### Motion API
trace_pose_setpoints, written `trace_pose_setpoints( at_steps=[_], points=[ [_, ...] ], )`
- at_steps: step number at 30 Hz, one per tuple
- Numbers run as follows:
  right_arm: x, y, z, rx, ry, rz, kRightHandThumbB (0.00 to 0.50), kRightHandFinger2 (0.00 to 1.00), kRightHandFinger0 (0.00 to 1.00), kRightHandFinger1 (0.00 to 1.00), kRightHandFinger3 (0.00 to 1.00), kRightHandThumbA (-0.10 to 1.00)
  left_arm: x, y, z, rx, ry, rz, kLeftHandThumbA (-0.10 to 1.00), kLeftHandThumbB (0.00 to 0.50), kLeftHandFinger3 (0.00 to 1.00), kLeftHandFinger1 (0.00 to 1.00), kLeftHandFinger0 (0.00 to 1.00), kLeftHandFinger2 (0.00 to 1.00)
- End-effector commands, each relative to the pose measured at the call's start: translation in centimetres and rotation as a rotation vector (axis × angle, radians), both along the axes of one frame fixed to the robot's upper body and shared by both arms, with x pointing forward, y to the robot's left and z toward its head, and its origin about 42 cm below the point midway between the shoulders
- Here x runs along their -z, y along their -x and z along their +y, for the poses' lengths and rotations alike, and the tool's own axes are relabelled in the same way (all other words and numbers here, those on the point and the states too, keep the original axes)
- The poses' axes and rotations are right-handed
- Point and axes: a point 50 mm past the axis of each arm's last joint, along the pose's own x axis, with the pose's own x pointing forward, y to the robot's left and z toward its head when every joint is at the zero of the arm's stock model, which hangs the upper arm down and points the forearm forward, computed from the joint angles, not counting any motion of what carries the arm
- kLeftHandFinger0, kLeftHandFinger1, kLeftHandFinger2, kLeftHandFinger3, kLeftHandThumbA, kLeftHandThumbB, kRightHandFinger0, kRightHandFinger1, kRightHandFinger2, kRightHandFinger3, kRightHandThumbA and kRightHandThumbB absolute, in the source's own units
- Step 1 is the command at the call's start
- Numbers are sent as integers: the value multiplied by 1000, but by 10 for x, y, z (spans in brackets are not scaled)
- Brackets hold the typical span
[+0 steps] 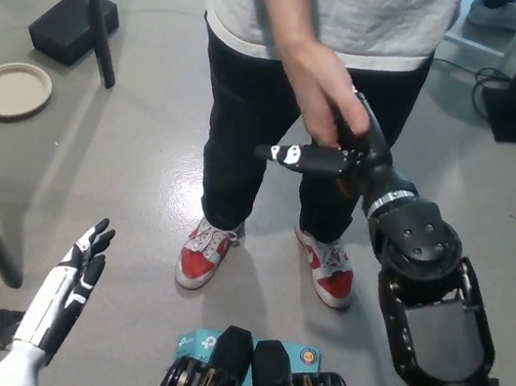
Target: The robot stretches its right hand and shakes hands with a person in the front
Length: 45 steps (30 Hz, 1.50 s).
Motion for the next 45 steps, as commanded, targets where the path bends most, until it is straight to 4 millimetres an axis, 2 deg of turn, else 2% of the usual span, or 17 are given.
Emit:
trace_pose_setpoints(
  at_steps=[1,3,7,9,13,17,19,24,26,29,30,31,34,36,40,42,45],
  points=[
    [-42,-10,15,-4,-29,-124,352,1000,1000,1000,1000,1000,-16,-5,0,-14,-2,-71,1000,118,1000,1000,1000,1000],
    [-47,-9,19,-7,-16,-138,327,1000,1000,1000,1000,1000,-16,-5,-1,-10,-2,-69,1000,112,1000,1000,1000,1000],
    [-52,-9,23,4,23,-173,318,1000,1000,1000,1000,1000,-16,-4,-3,-8,-8,-64,1000,111,1000,1000,1000,1000],
    [-54,-7,25,19,43,-184,325,1000,1000,1000,1000,921,-16,-6,-3,-2,-6,-65,1000,103,1000,1000,1000,1000],
    [-54,-3,25,46,69,-225,263,1000,1000,1000,1000,726,-18,-6,-4,1,-10,-61,1000,110,1000,1000,1000,1000],
    [-61,11,23,54,50,-264,257,1000,1000,1000,1000,643,-19,-7,-5,2,-14,-67,1000,113,1000,1000,1000,1000],
    [-70,23,21,47,26,-295,234,1000,1000,1000,1000,601,-20,-7,-4,1,-20,-66,1000,113,1000,1000,1000,1000],
    [-110,72,13,4,-35,-458,218,1000,1000,1000,1000,592,-20,-9,-3,3,-29,-66,1000,109,1000,1000,1000,1000],
    [-133,108,9,-46,-98,-554,213,1000,1000,1000,1000,582,-21,-10,-2,5,-31,-67,1000,108,1000,1000,1000,1000],
    [-159,151,1,-88,-133,-683,211,1000,1000,1000,1000,607,-22,-11,-1,9,-31,-75,1000,101,1000,1000,1000,1000],
    [-162,157,0,-91,-134,-700,294,1000,1000,1000,1000,687,-22,-11,-2,9,-30,-77,1000,97,1000,1000,1000,1000],
    [-172,172,-3,-115,-162,-732,221,1000,1000,1000,1000,632,-22,-11,-2,11,-30,-79,1000,94,1000,1000,1000,1000],
    [-181,191,-8,-137,-181,-794,214,1000,1000,1000,1000,597,-21,-11,-2,8,-25,-78,1000,85,1000,1000,1000,1000],
    [-181,185,-8,-127,-168,-782,208,1000,1000,1000,1000,569,-21,-11,-3,9,-26,-78,1000,87,1000,1000,1000,1000],
    [-163,154,-3,-82,-93,-671,176,1000,1000,1000,1000,512,-22,-11,-4,13,-25,-76,1000,71,1000,1000,1000,1000],
    [-144,125,3,-70,-79,-558,191,1000,1000,1000,1000,481,-23,-12,-5,17,-12,-80,1000,60,1000,1000,1000,1000],
    [-118,86,11,-17,8,-432,191,1000,1000,1000,1000,504,-24,-13,-4,15,-9,-80,1000,58,1000,1000,1000,1000]
  ],
)
